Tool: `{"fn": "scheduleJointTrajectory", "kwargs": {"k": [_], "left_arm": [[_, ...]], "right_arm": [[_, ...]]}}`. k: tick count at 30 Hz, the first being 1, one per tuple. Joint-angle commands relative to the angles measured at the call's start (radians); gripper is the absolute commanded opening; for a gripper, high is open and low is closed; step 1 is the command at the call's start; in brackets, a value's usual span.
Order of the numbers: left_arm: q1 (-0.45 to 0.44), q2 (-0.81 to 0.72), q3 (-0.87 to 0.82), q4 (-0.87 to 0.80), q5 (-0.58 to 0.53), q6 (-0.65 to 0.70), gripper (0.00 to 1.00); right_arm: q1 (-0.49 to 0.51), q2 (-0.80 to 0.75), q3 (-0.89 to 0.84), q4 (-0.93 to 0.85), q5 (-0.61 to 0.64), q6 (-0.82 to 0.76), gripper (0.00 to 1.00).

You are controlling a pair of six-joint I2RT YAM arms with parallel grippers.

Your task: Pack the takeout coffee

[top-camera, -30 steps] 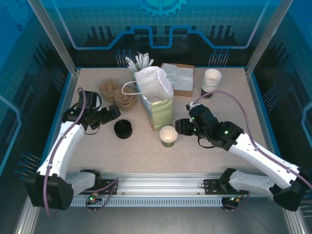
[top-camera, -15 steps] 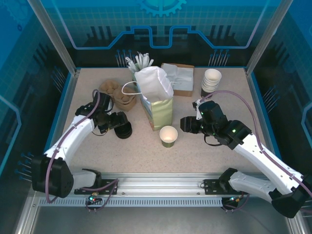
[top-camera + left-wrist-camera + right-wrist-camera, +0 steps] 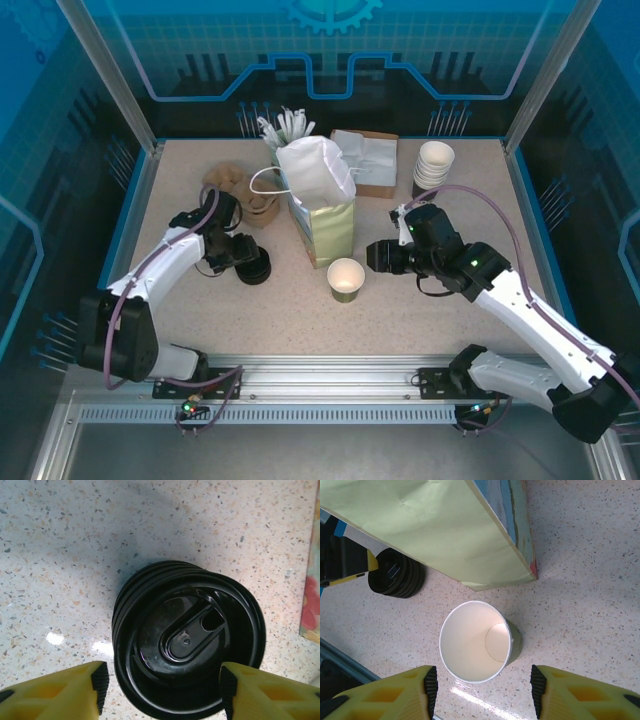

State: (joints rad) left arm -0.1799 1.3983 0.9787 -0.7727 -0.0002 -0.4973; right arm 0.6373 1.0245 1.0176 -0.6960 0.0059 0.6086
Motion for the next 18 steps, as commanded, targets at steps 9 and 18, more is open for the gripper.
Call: {"fn": "scheduleJointTrajectory", "kwargs": {"k": [9, 18], "left_arm": [[-0.008, 0.047, -0.027, 0.022, -0.045, 0.009, 0.53], [-0.009, 0.06, -0.026, 0.03, -0.046, 0.014, 0.42]], "right_arm": [[-0.022, 0.012, 0.003, -0.001, -0.026, -0.01, 0.54], [-0.028, 0.017, -0.008, -0.001, -0.023, -0.008, 0.54]]}}
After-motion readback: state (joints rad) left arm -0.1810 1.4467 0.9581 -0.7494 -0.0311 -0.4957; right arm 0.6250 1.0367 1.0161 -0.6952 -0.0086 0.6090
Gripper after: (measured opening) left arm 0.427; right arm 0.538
